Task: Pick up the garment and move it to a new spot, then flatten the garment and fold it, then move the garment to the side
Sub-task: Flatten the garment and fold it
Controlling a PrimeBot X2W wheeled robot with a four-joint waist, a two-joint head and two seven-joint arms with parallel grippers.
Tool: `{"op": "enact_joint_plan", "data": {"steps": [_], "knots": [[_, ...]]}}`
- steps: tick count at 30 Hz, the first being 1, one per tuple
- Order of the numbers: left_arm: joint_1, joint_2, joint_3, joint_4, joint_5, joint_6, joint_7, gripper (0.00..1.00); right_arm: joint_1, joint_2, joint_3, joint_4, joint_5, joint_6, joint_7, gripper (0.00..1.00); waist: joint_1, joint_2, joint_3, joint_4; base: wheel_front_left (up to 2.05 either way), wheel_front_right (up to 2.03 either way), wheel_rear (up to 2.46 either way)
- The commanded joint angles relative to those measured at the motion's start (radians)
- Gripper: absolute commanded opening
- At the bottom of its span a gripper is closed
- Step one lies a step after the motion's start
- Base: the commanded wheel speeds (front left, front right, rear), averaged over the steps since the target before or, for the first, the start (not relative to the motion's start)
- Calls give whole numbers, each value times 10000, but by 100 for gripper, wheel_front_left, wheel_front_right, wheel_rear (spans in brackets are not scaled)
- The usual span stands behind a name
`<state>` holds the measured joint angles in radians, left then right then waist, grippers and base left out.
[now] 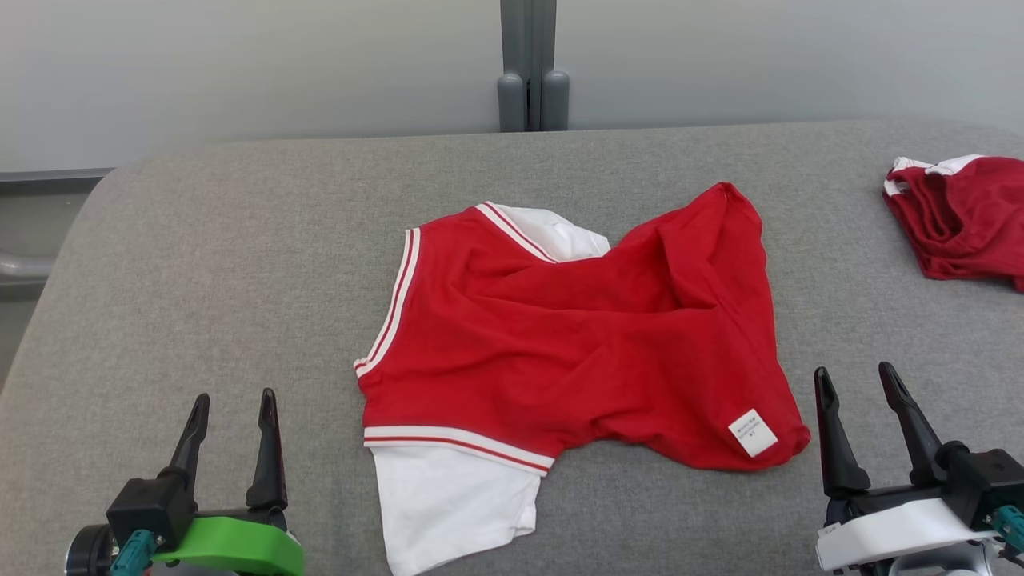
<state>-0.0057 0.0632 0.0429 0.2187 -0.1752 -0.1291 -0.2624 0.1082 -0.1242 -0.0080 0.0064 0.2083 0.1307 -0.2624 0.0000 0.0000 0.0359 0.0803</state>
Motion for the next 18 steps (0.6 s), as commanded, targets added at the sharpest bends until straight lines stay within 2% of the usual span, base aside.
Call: {"op": "enact_joint_plan", "data": {"steps": [1,18], "knots": [[163,72,46,11,30,-24,-28,100,104,-6,24,24,-70,0,-29,100,0,0,-22,-7,0,0,0],[277,221,-182,-170,61,-25,-28,100,121,-84,144,-67,-51,0,-28,100,0,0,-200,14,0,0,0]]}}
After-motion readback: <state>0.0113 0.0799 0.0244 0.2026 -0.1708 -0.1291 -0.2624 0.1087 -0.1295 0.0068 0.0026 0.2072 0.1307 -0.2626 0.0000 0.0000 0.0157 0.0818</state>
